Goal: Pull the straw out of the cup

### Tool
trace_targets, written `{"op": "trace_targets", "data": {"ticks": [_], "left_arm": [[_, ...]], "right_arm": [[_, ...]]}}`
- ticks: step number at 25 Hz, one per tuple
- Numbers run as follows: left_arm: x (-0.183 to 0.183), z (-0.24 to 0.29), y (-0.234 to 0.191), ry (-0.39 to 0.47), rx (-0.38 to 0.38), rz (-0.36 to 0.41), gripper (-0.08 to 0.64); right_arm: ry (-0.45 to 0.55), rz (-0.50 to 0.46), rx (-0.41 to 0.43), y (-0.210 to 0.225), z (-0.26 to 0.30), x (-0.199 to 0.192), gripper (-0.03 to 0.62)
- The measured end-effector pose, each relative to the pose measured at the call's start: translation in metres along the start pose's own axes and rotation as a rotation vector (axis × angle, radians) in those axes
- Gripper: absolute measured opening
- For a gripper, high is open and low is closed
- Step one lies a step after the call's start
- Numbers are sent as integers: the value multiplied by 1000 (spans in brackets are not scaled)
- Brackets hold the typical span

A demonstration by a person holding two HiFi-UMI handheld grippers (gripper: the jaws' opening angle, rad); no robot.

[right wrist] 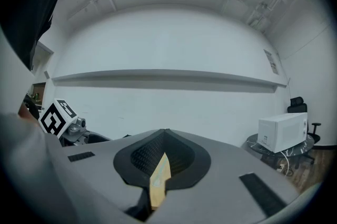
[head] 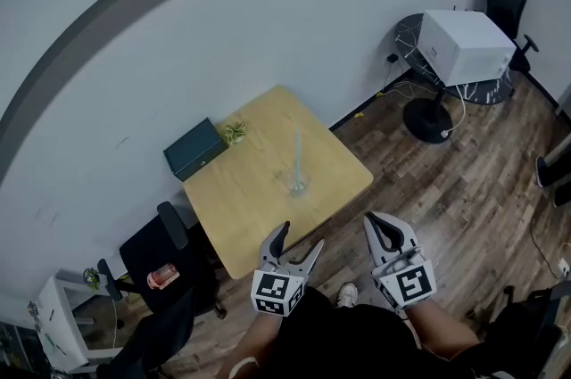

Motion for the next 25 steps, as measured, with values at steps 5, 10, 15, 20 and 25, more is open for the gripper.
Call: {"op": "trace_targets", "data": {"ticks": [5, 10, 15, 20, 25], "left_arm": [[5, 28, -28, 1, 15, -25, 364], [1, 58, -62, -17, 3, -46, 364], [-3, 90, -87, -35, -26, -58, 364], [-10, 113, -101, -63, -72, -82, 364], [-13, 129, -119, -74, -94, -85, 362]], "right_arm": [[-9, -8, 24, 14, 35, -4, 18], [-21, -13, 17, 27, 76, -8, 18], [-39, -16, 5, 42, 120, -13, 18], [-61, -16, 1, 45, 159, -18, 18], [-58, -29, -38, 51, 182, -6, 18]]}}
Point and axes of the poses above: the fingertips, and each gripper's own axes: z forward along the fingers, y to its right, x out of its top, the point moved 4 cm from there along -z, backward along the fingers, and after that the axes turned 3 degrees about z, right-handed, at the moved point
